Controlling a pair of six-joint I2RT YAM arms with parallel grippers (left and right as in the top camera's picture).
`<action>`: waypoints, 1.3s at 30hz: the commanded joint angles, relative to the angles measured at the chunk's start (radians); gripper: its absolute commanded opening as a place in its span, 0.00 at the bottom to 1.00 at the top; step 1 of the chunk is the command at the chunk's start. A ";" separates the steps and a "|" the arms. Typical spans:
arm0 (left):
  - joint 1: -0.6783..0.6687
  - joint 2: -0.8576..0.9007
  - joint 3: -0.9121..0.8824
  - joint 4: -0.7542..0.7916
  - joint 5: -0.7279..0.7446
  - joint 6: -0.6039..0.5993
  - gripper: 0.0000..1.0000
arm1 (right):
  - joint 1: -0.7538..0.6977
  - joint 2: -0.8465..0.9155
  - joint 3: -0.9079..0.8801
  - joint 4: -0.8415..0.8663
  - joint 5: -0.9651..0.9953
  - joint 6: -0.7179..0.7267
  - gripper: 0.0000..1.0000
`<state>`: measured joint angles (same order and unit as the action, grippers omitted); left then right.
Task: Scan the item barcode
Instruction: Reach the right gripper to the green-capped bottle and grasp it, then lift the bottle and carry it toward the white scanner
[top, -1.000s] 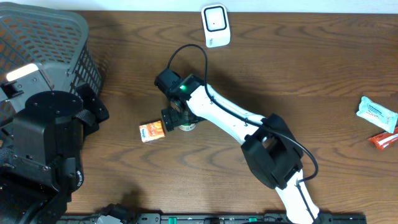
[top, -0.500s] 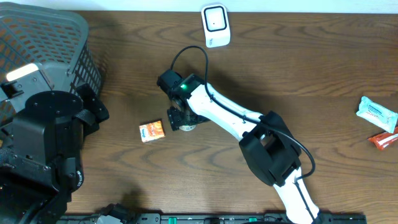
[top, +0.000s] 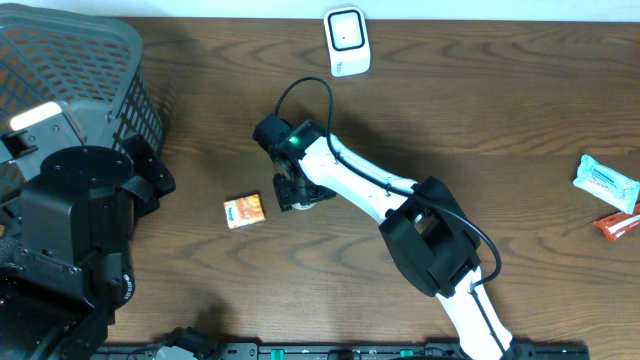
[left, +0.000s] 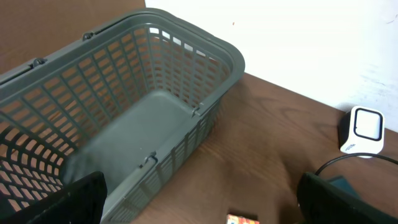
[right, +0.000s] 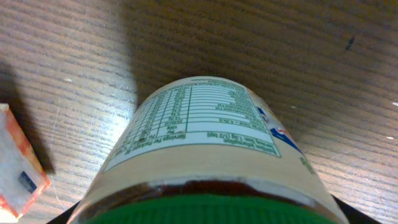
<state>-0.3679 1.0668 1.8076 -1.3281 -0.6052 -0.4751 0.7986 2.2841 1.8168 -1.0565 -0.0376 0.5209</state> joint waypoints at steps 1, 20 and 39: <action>0.004 -0.001 -0.007 -0.003 -0.016 -0.010 0.98 | -0.013 0.007 0.013 -0.012 -0.006 0.018 0.62; 0.004 -0.001 -0.007 -0.003 -0.016 -0.010 0.98 | -0.343 0.007 0.144 -0.360 -0.468 -0.212 0.55; 0.004 -0.001 -0.007 -0.003 -0.016 -0.010 0.98 | -0.669 0.007 0.110 -0.589 -0.599 -0.468 0.59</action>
<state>-0.3679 1.0668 1.8076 -1.3285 -0.6052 -0.4751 0.1425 2.2845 1.9362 -1.6367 -0.5930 0.1009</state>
